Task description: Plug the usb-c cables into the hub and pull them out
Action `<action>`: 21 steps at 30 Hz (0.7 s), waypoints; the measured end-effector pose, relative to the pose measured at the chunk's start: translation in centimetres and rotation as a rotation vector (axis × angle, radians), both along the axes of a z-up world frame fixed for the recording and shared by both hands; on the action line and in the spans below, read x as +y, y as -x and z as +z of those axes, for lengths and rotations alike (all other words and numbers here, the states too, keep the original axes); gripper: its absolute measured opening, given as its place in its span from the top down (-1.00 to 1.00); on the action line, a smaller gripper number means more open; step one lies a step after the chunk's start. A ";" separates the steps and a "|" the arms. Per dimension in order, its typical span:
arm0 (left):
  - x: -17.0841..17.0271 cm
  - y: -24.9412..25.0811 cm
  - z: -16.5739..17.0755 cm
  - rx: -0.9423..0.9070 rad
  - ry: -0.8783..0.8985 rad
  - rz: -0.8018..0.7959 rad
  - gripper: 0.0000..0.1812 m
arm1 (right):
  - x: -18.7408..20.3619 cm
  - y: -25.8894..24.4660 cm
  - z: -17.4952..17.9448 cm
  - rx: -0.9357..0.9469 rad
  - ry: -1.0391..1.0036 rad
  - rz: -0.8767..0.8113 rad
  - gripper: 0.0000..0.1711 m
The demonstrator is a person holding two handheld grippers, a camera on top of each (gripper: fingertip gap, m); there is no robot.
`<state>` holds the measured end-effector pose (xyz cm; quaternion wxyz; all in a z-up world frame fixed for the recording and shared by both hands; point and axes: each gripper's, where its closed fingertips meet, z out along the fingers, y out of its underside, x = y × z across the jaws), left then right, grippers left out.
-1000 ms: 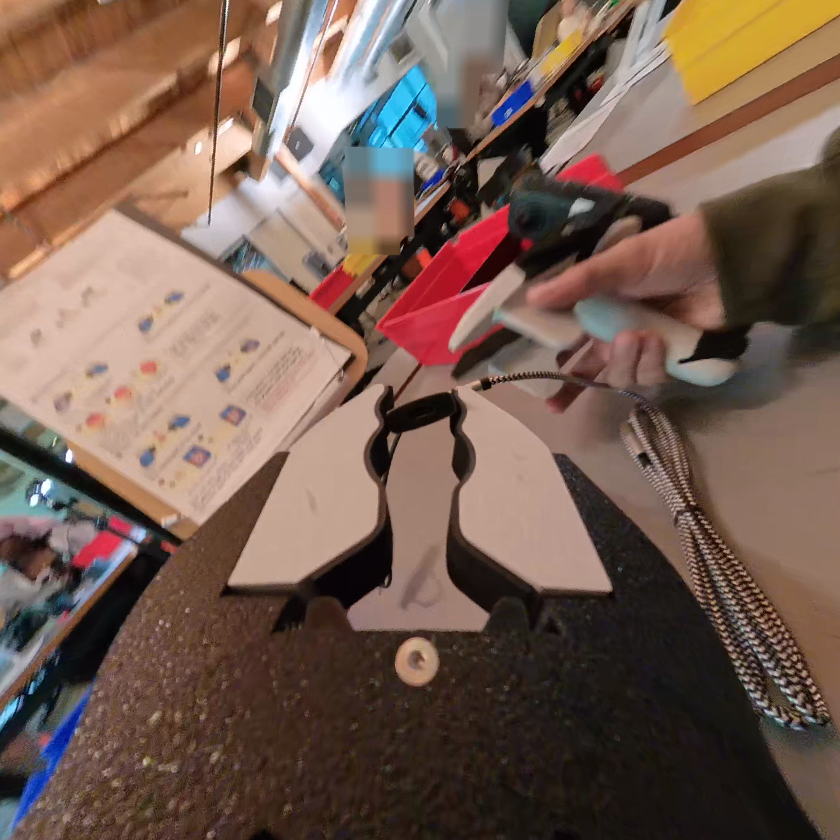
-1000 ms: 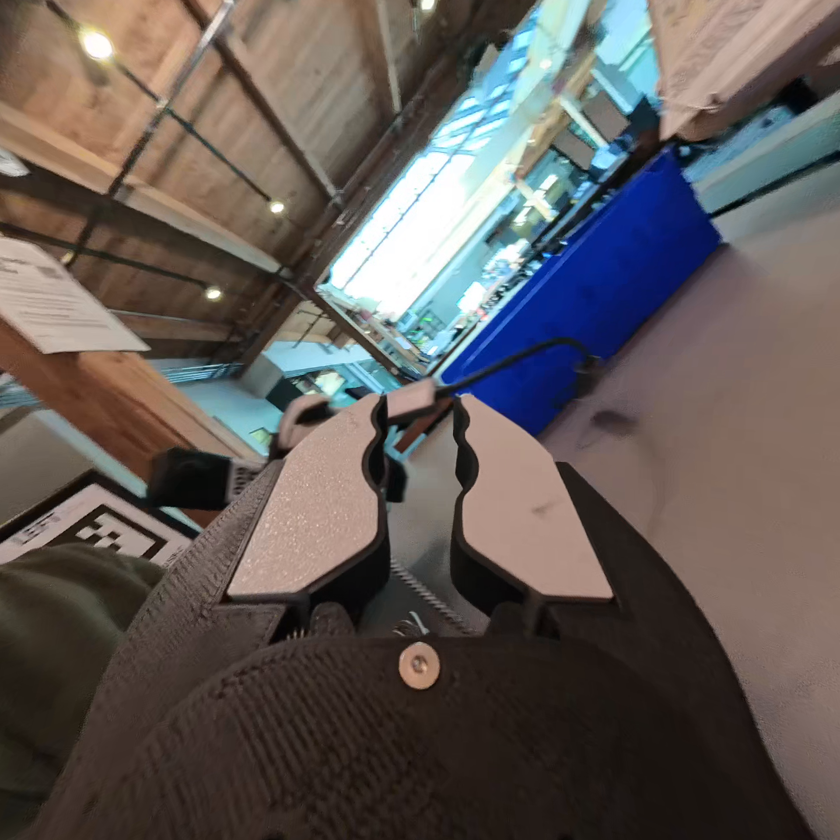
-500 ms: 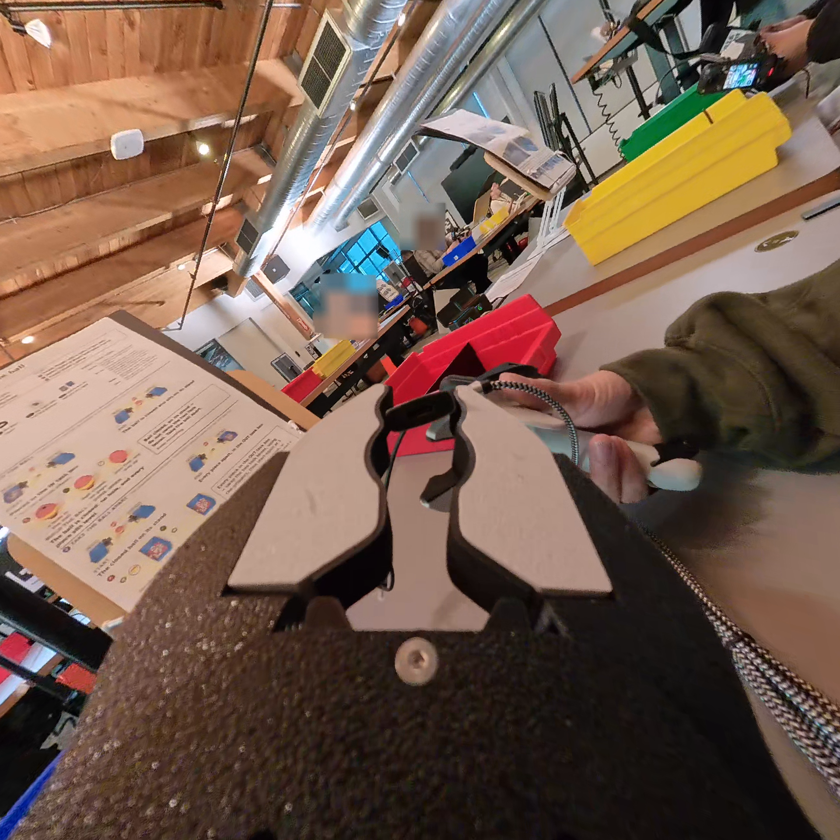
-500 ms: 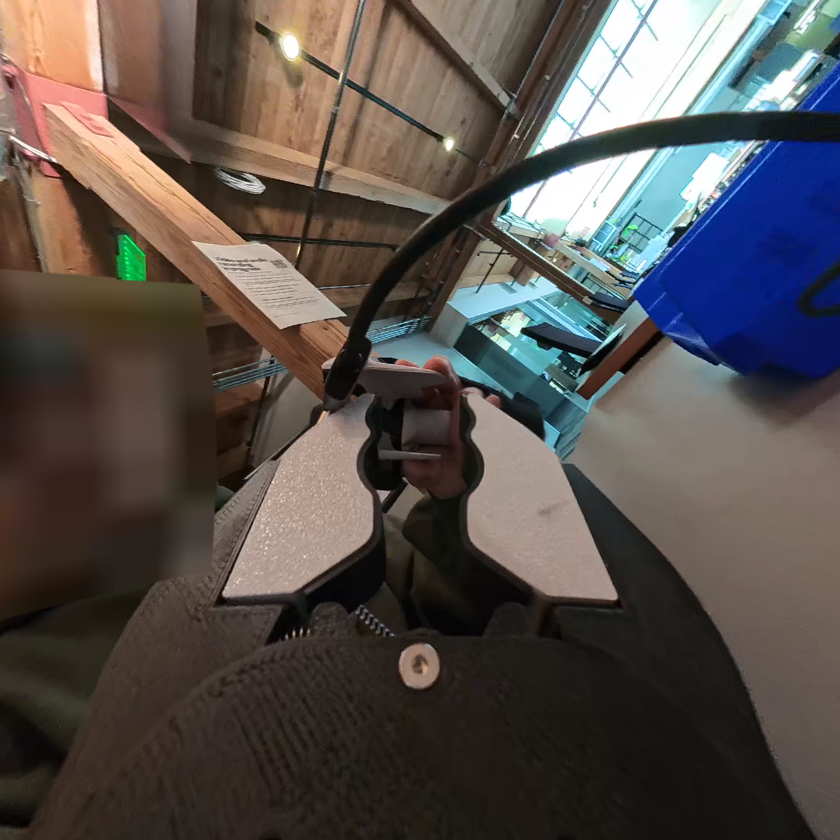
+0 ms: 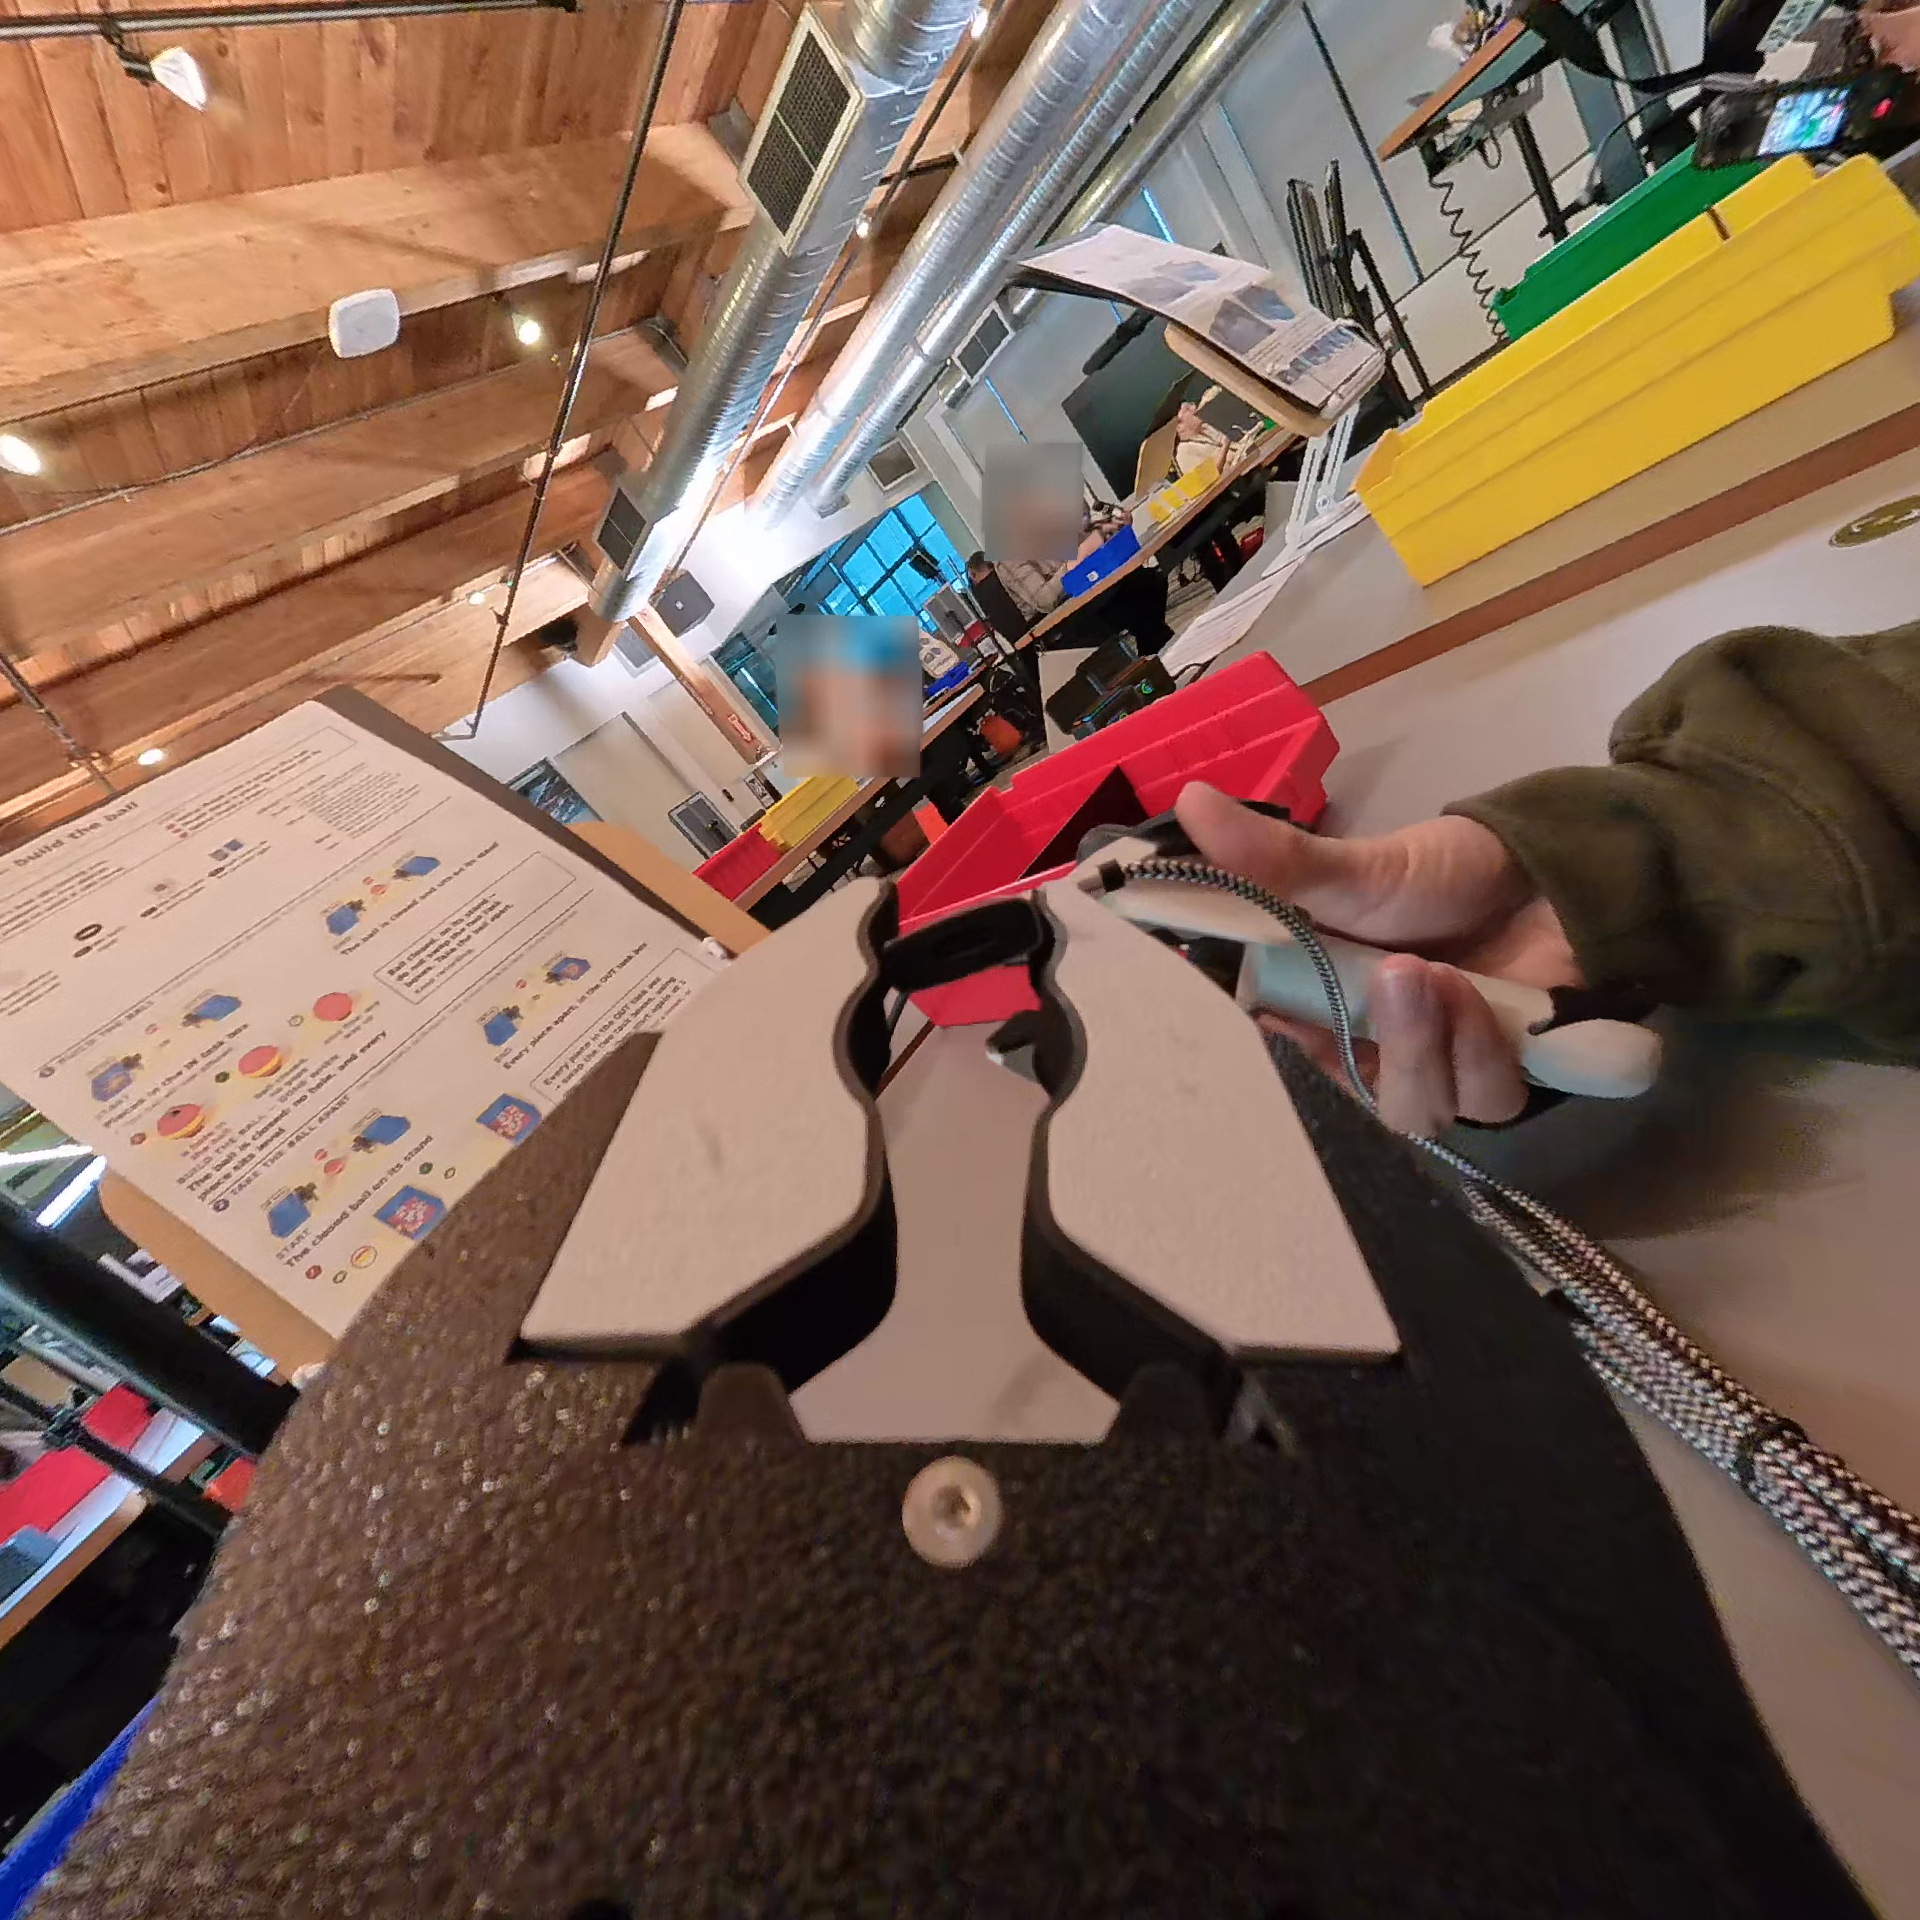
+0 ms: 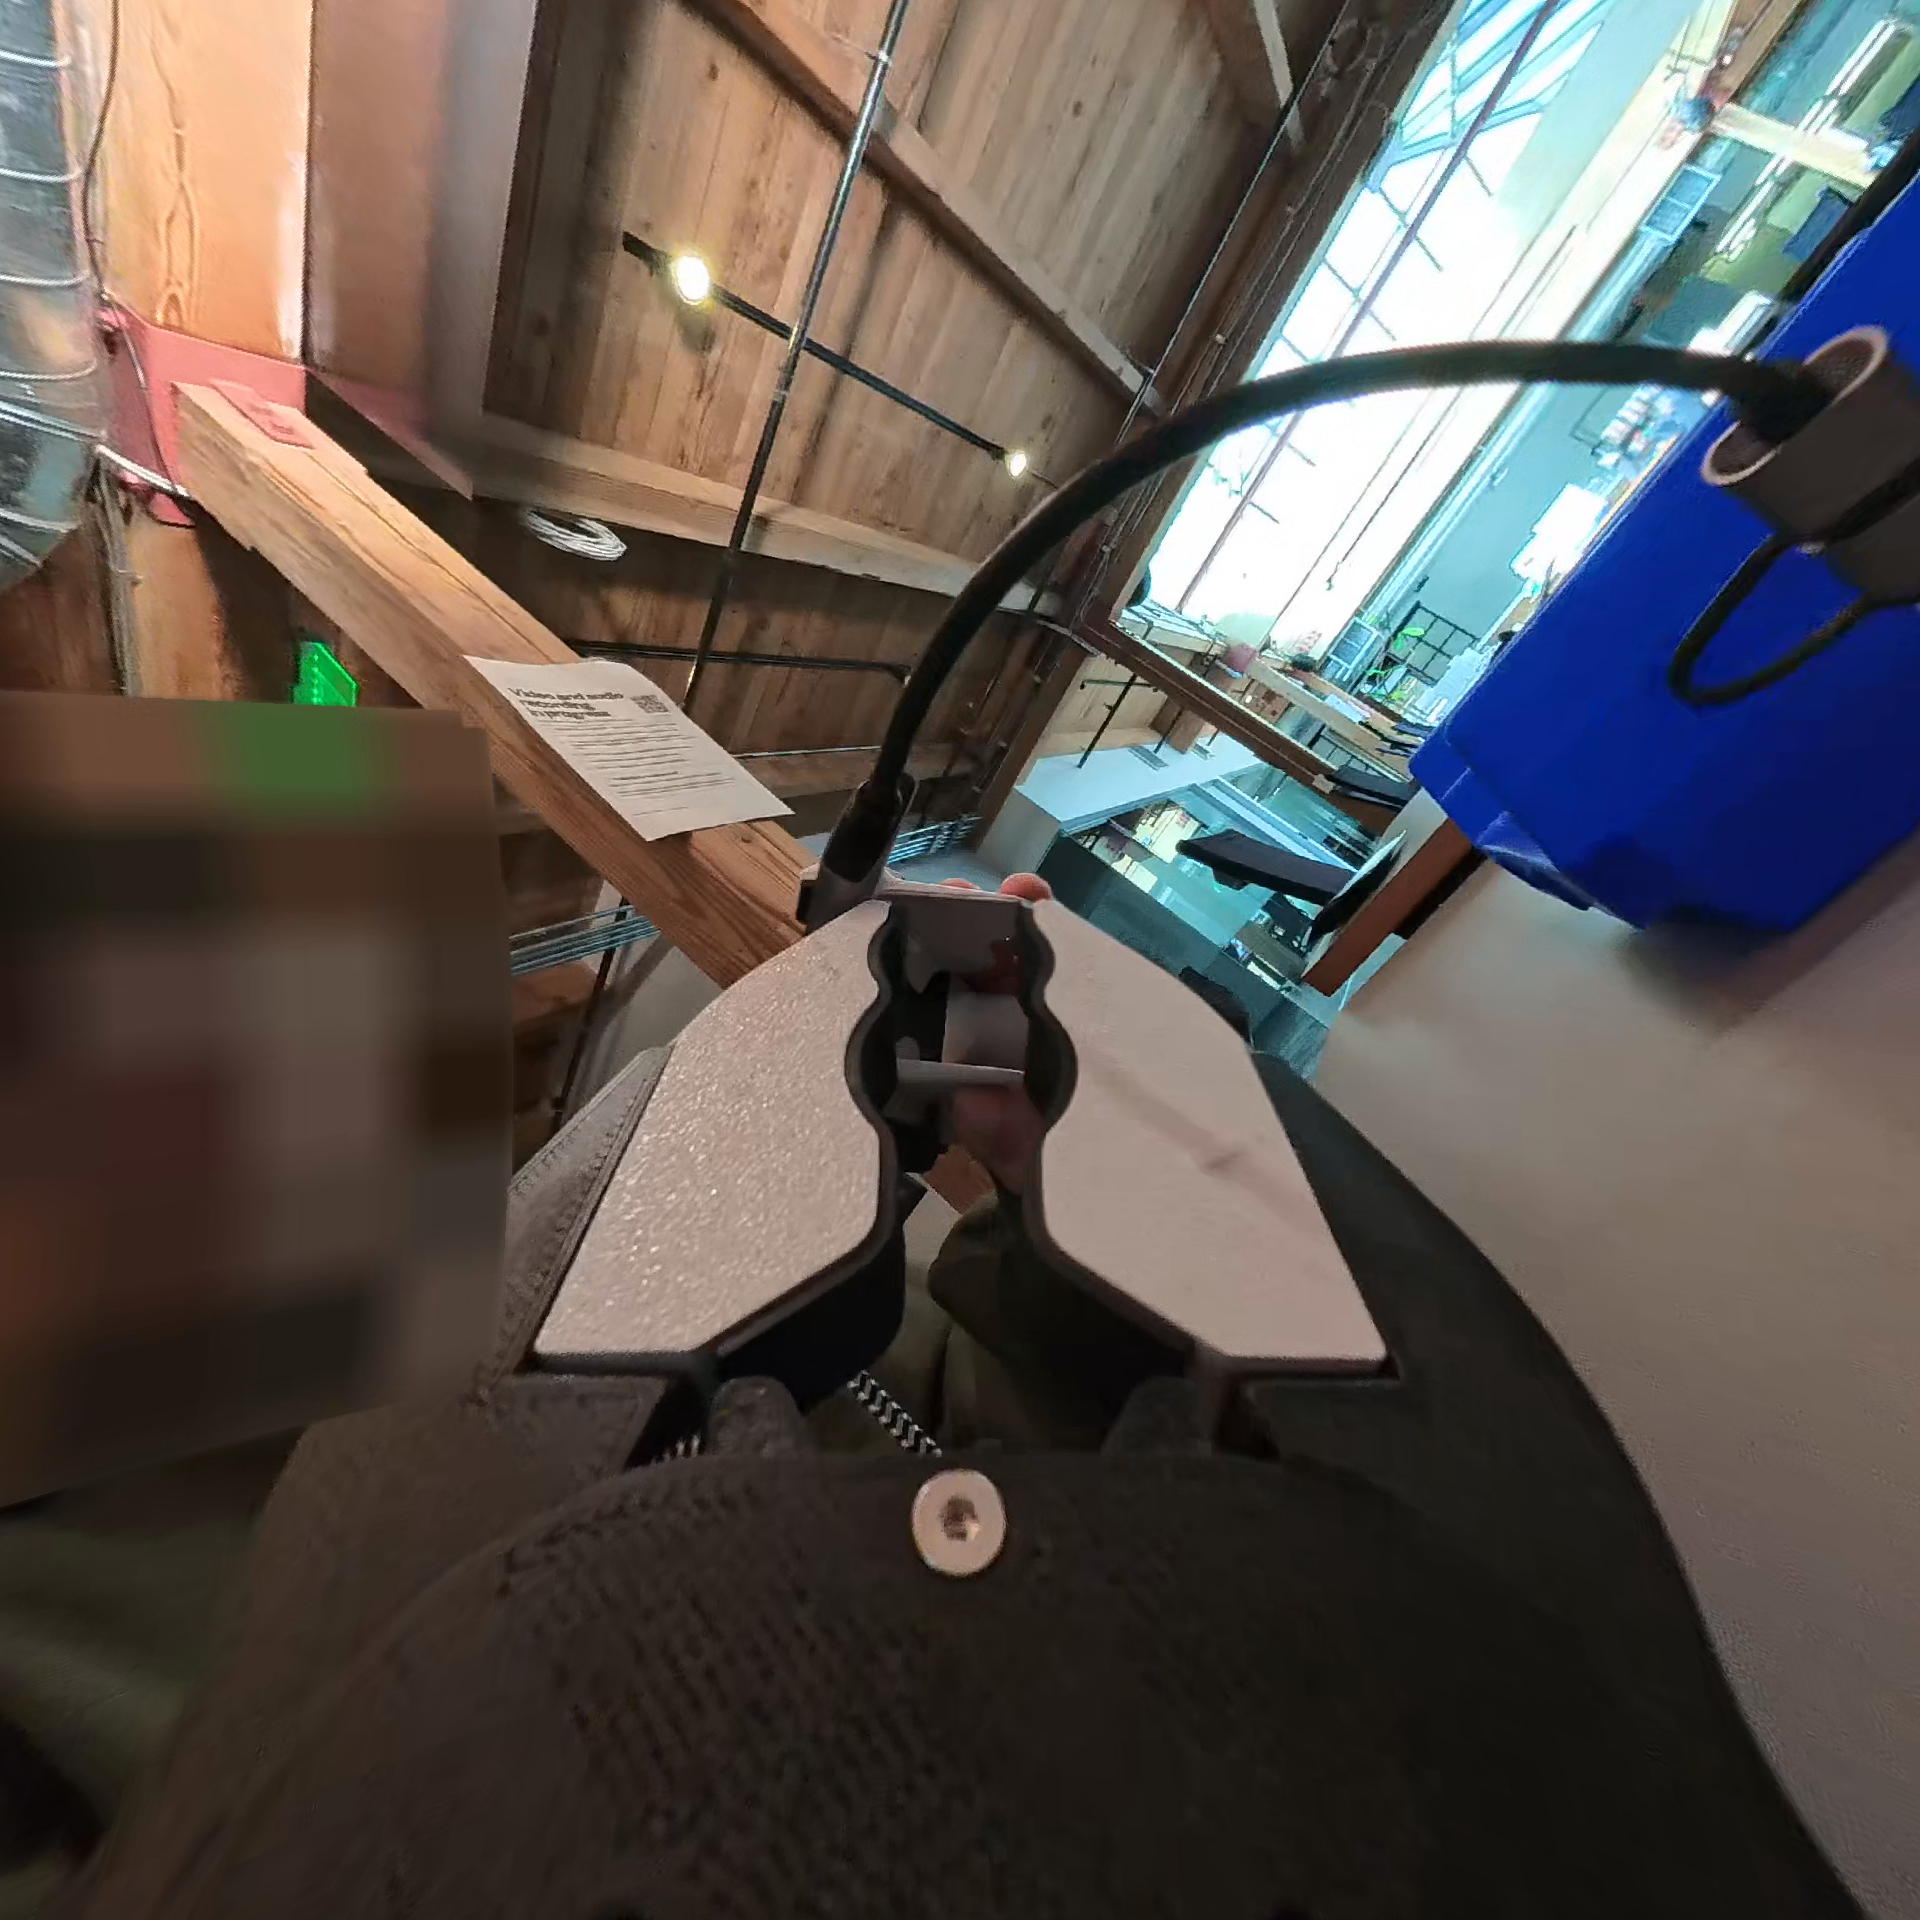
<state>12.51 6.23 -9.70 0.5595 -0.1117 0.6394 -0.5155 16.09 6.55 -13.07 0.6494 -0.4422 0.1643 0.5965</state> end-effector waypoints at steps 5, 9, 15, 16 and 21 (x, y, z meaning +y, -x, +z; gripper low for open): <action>0.7 -0.1 0.2 -0.003 0.006 0.028 0.74 | -0.3 0.0 0.3 -0.013 -0.014 -0.006 0.45; -0.1 -0.2 -0.6 0.019 -0.021 0.005 0.74 | 0.2 -0.1 0.2 0.037 -0.011 0.007 0.47; 0.5 -1.3 -2.9 0.112 -0.099 0.068 0.74 | -0.2 -1.5 -0.1 -0.036 -0.002 -0.116 0.80; 0.7 -1.6 -3.4 0.146 -0.105 0.082 0.74 | -0.4 -1.8 0.1 -0.047 -0.011 -0.146 0.82; 0.7 -2.5 -4.9 0.279 0.037 0.072 0.73 | -0.8 -2.6 -0.2 -0.091 0.011 -0.205 0.84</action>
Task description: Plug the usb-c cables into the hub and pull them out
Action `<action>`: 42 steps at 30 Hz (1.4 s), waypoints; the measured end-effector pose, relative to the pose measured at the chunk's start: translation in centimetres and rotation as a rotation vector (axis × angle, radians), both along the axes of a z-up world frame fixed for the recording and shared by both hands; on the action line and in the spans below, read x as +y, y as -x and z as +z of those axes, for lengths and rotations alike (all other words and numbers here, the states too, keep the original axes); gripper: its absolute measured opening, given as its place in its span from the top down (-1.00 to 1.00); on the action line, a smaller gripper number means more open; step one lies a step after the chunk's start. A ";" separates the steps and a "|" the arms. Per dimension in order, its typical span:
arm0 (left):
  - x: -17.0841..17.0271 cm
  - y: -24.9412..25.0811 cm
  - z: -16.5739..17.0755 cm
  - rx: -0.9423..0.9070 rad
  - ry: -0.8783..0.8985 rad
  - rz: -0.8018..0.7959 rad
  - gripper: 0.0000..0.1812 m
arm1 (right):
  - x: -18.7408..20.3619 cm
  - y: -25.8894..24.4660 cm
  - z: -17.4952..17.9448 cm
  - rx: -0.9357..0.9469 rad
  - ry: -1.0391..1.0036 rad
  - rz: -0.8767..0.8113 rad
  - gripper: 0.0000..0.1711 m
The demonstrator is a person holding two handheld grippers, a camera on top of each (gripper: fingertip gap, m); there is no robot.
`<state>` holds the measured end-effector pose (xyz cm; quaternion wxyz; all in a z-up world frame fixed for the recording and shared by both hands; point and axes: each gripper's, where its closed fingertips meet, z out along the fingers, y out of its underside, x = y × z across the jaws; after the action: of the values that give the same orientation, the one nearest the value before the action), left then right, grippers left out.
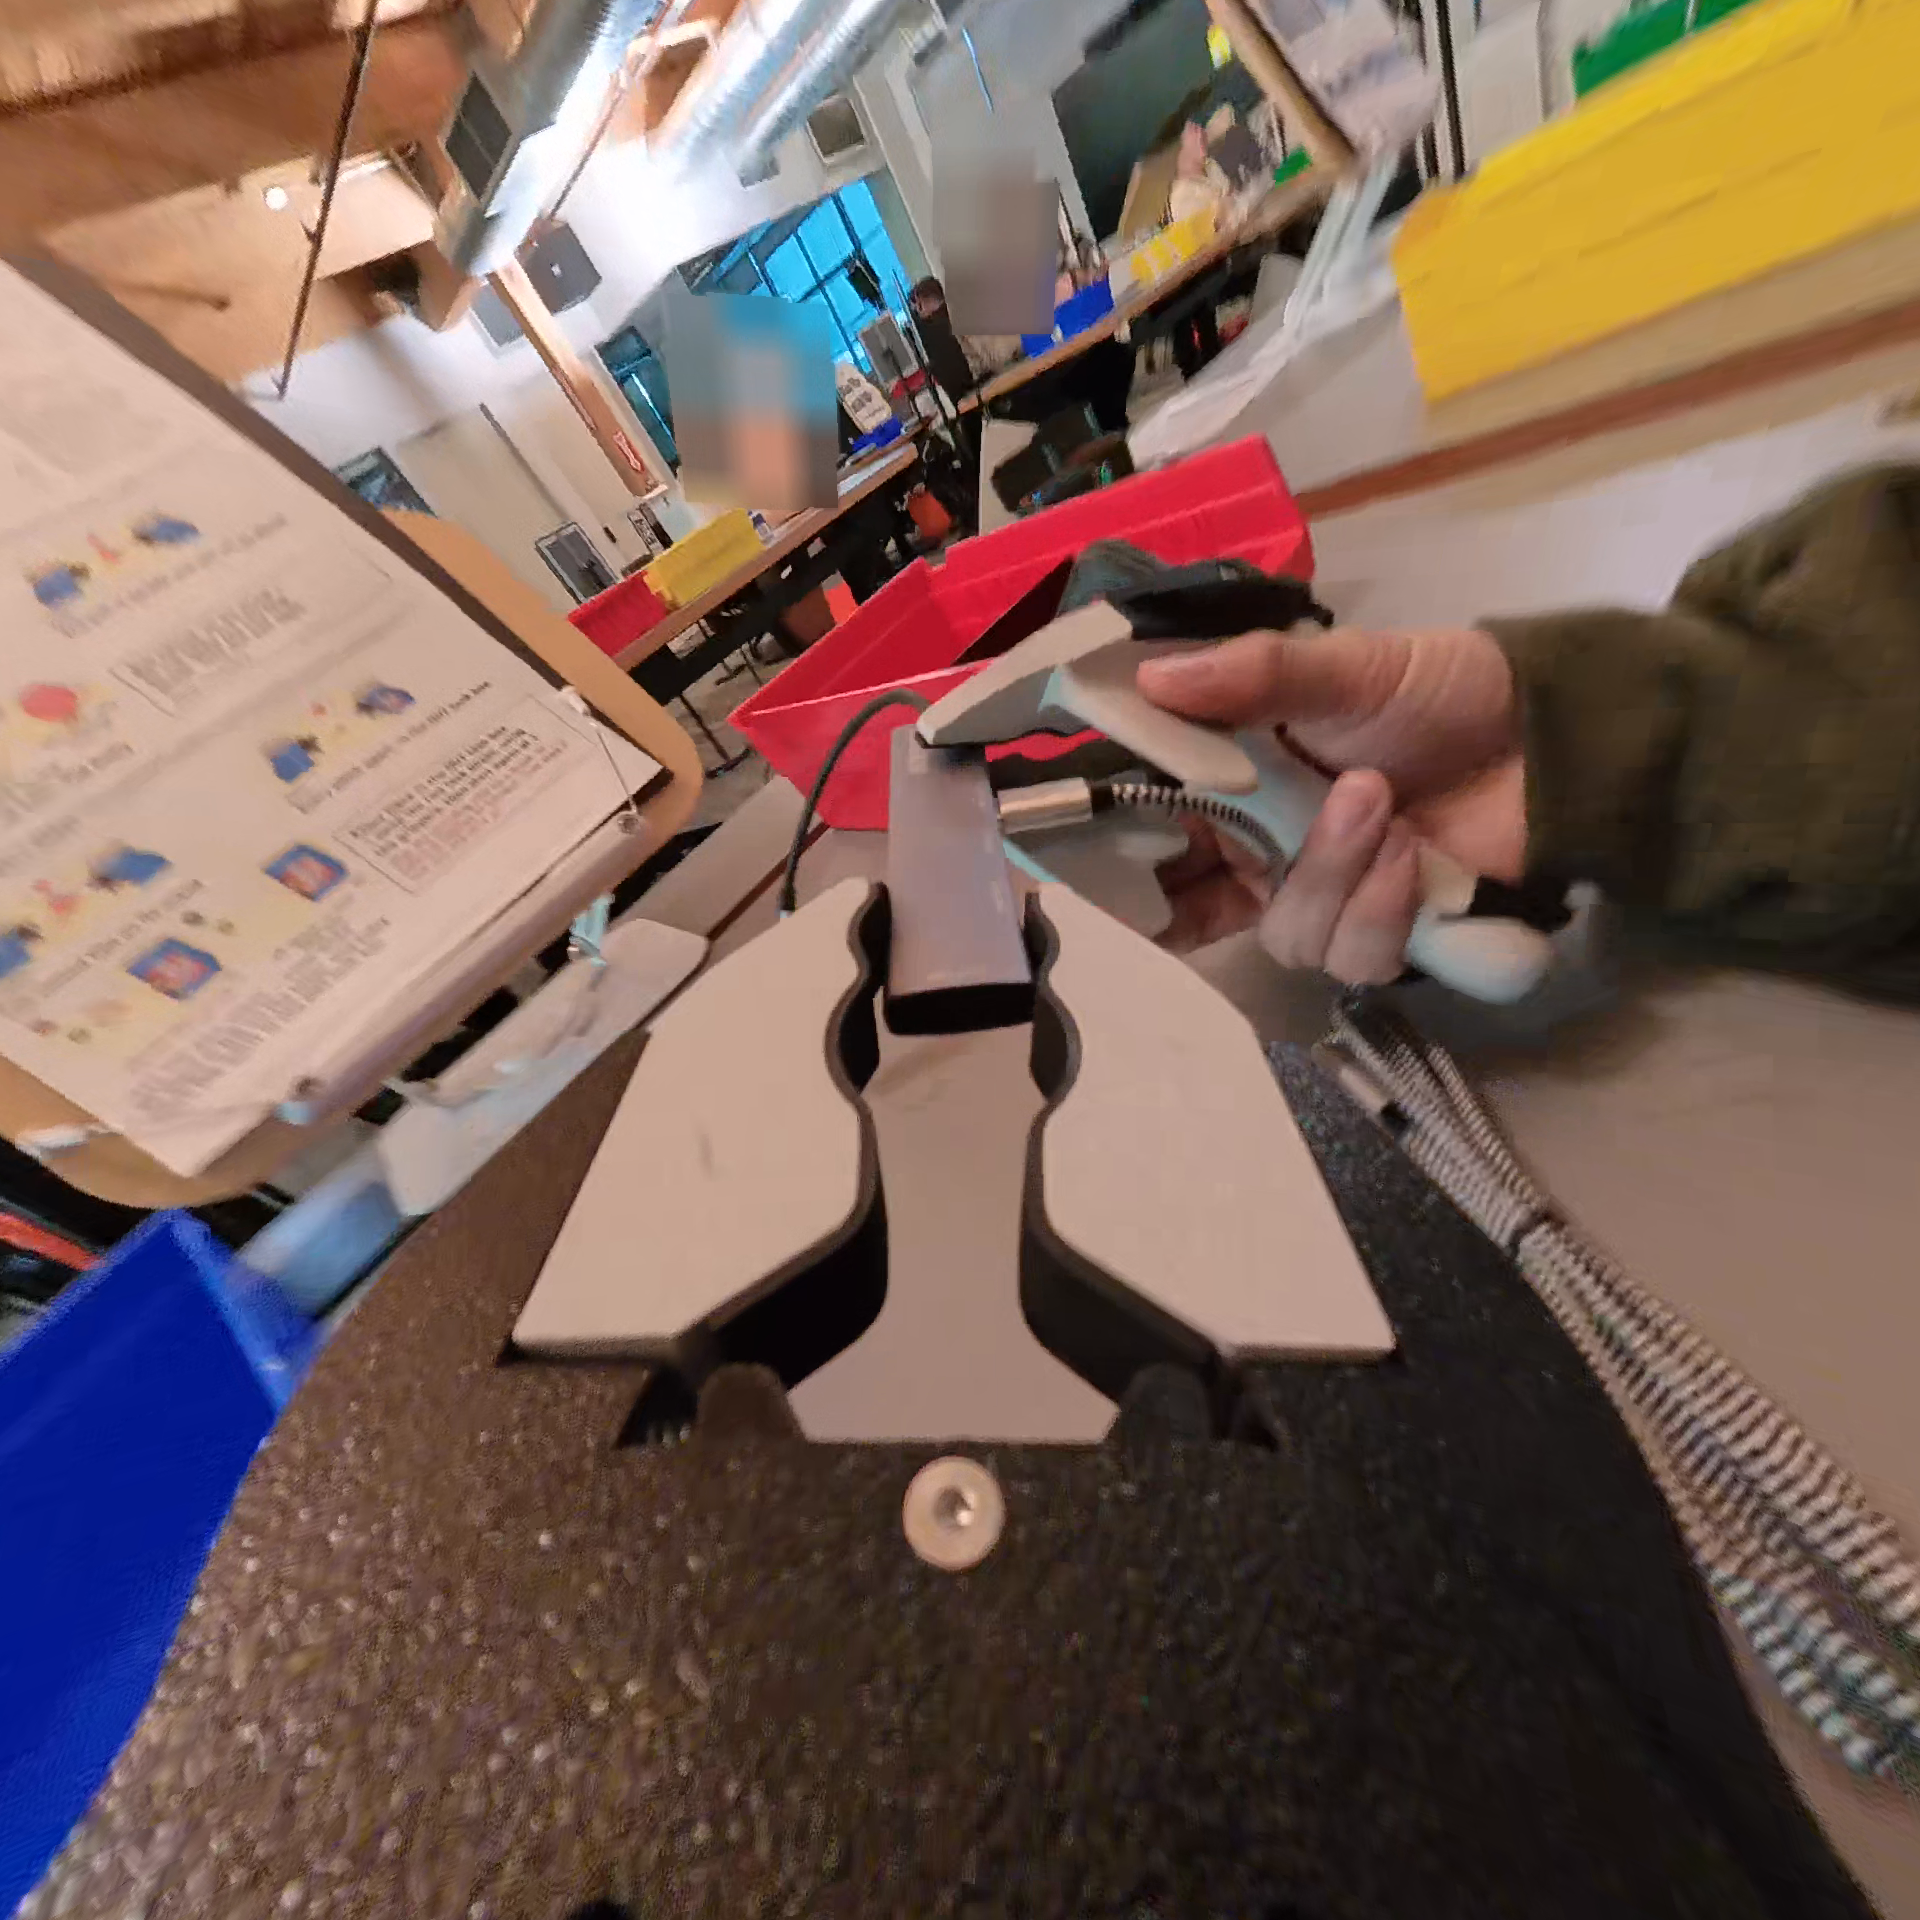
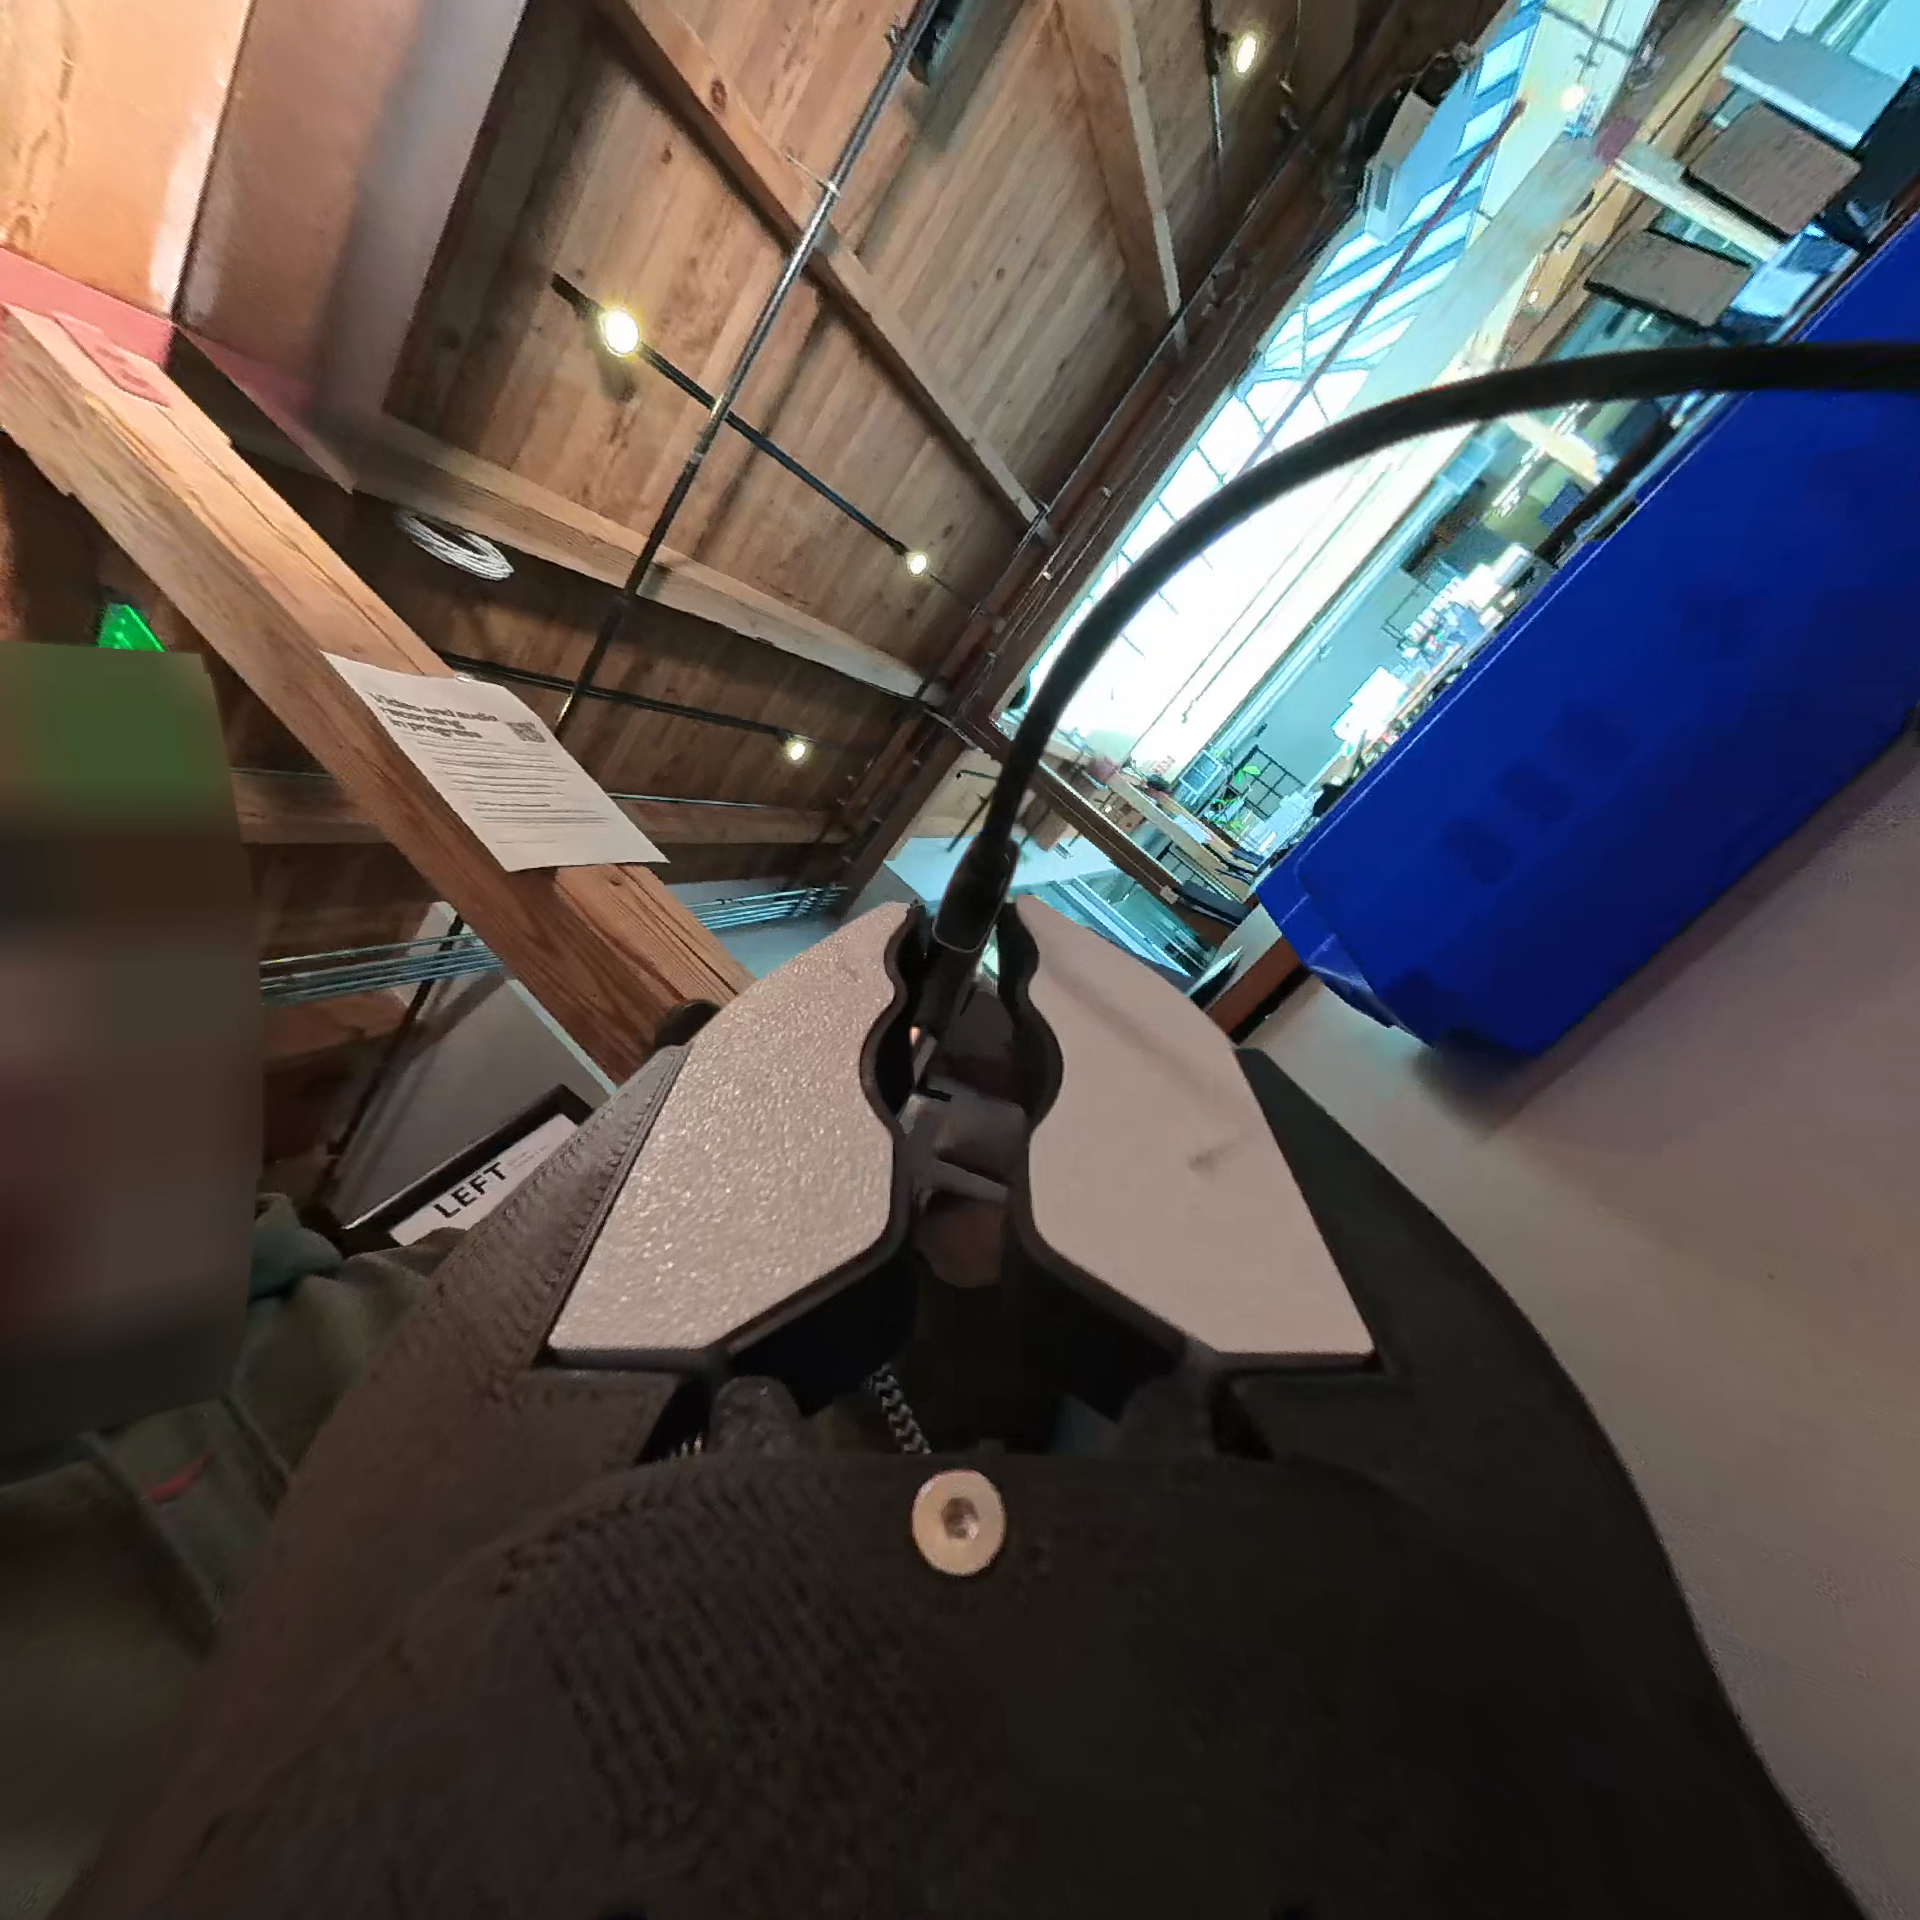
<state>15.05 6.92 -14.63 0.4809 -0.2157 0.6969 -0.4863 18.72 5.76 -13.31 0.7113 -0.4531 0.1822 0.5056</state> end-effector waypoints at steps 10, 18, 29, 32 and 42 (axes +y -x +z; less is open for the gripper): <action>0.1 -0.7 -0.5 0.018 0.170 0.017 0.71 | -0.1 0.0 -0.3 -0.044 0.023 -0.006 0.87; 0.2 -1.0 -1.8 -0.006 0.057 0.055 0.72 | 0.6 0.5 -1.3 -0.054 0.094 0.019 0.88; 0.7 -1.6 -2.5 0.011 0.098 0.142 0.72 | 1.3 0.0 -2.0 -0.049 0.147 -0.022 0.88; 1.6 -2.0 -2.8 0.034 0.163 0.190 0.72 | 1.7 -0.2 -2.8 -0.129 0.228 -0.085 0.74; 5.5 -2.4 -2.8 0.042 0.290 0.325 0.72 | 2.7 0.4 -2.3 -0.776 0.345 -0.505 0.49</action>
<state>17.49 12.40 -17.43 0.5021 -0.4023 0.5856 -0.4930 18.27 8.44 -15.64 0.7415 -0.6609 0.0888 0.0739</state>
